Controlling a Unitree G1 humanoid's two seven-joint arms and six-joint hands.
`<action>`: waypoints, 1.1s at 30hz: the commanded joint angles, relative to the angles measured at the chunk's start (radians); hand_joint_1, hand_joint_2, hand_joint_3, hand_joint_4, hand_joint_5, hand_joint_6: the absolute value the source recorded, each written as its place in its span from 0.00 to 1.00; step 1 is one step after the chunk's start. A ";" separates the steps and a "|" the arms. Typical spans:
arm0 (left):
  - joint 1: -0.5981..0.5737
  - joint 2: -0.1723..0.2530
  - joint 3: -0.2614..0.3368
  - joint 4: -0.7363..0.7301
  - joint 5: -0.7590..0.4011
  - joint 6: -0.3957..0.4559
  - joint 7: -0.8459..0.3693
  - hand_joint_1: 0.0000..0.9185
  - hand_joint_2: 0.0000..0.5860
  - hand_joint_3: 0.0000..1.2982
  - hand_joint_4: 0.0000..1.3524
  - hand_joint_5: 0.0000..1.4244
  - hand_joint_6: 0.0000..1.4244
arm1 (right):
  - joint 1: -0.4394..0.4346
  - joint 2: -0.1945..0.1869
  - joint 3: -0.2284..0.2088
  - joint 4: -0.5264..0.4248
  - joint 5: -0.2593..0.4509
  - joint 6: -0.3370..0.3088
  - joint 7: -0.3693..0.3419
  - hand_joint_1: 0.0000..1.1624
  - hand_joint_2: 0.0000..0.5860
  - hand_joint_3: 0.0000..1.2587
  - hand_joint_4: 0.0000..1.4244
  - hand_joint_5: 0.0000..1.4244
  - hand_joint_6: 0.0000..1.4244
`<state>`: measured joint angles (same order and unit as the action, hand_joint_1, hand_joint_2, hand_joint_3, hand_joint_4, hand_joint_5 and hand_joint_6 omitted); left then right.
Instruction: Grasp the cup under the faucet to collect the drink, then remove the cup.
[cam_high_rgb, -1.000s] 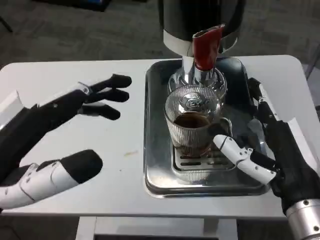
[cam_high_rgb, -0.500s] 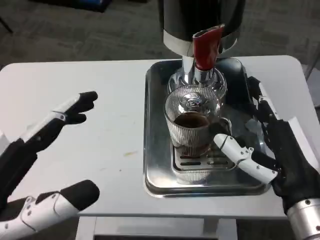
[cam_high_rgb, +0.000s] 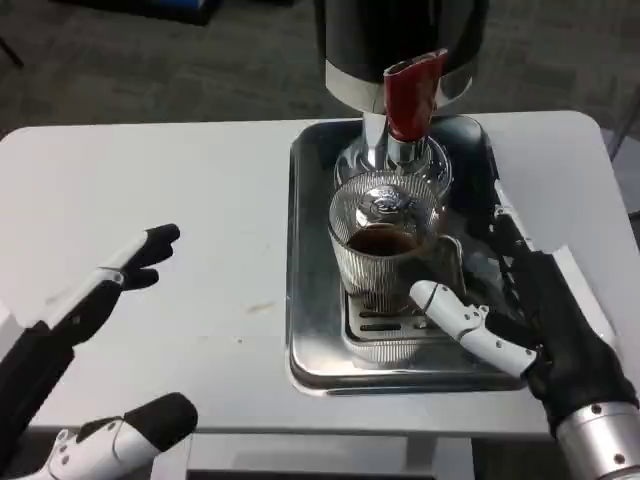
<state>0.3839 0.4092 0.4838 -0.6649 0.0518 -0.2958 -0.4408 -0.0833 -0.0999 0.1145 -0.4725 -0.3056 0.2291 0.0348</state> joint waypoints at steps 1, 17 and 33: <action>0.040 0.005 -0.003 0.004 0.001 -0.017 0.003 0.00 0.08 0.06 0.01 0.10 0.07 | -0.010 0.017 0.010 0.041 0.027 -0.053 -0.008 0.46 0.41 0.00 0.00 0.01 0.11; 0.085 0.022 -0.002 -0.008 -0.005 -0.012 -0.006 0.00 0.09 0.06 0.02 0.10 0.07 | -0.073 0.035 0.016 0.155 0.041 -0.169 -0.042 0.47 0.38 0.00 0.00 0.00 0.03; 0.121 0.036 0.002 -0.038 -0.005 0.006 -0.015 0.00 0.09 0.07 0.02 0.10 0.07 | -0.145 0.026 0.033 0.268 0.062 -0.180 -0.017 0.46 0.37 0.00 0.00 0.00 0.02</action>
<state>0.4810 0.4315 0.4838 -0.6901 0.0489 -0.2998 -0.4450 -0.2151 -0.0792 0.1356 -0.2294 -0.2481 0.0708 0.0101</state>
